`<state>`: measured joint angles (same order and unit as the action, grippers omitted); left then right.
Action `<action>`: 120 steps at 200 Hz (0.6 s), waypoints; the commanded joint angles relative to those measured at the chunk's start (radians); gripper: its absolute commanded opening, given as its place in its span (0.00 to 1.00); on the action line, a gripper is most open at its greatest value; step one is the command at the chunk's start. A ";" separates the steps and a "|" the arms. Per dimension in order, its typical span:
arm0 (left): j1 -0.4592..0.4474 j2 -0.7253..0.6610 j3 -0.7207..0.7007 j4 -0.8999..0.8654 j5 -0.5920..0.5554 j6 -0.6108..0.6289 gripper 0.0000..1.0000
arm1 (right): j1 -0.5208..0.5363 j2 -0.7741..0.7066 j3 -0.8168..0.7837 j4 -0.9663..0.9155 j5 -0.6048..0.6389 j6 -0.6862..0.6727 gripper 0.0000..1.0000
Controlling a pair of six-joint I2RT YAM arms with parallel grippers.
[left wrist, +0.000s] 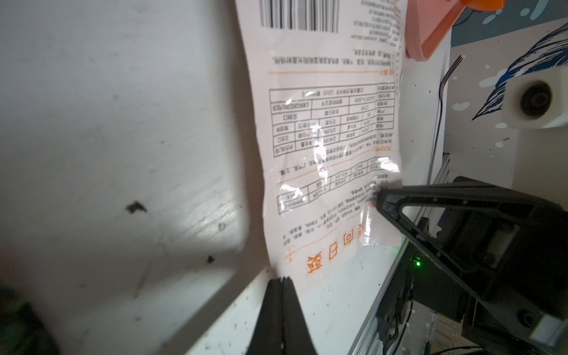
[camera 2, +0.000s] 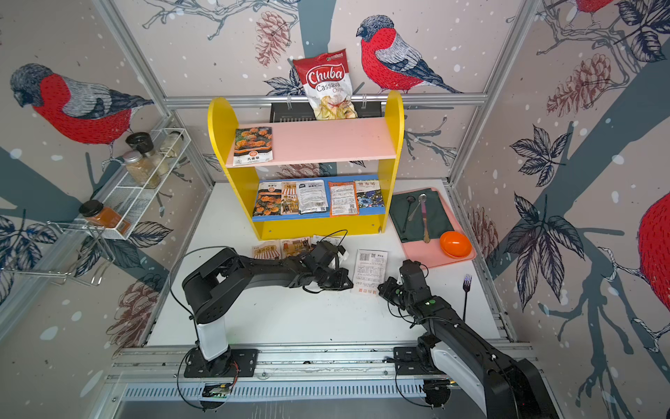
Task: Take the seed bag off the shelf
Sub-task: Move the seed packet to the center of the board.
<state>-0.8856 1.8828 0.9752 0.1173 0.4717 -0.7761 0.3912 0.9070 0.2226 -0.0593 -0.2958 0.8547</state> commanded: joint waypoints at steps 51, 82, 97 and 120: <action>0.045 -0.052 0.000 -0.060 -0.047 0.037 0.00 | -0.010 0.265 0.138 0.123 -0.109 -0.156 0.00; 0.073 -0.063 -0.003 -0.087 -0.070 0.053 0.00 | -0.014 0.355 0.207 0.140 -0.146 -0.197 0.00; 0.087 -0.067 0.002 -0.096 -0.079 0.059 0.00 | -0.012 0.410 0.244 0.147 -0.166 -0.215 0.00; 0.104 -0.067 0.009 -0.110 -0.091 0.070 0.00 | -0.013 0.472 0.296 0.151 -0.185 -0.233 0.00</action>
<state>-0.7948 1.8233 0.9741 0.0368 0.4015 -0.7326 0.3786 1.3338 0.4751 0.0532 -0.4297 0.6701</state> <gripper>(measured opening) 0.053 0.071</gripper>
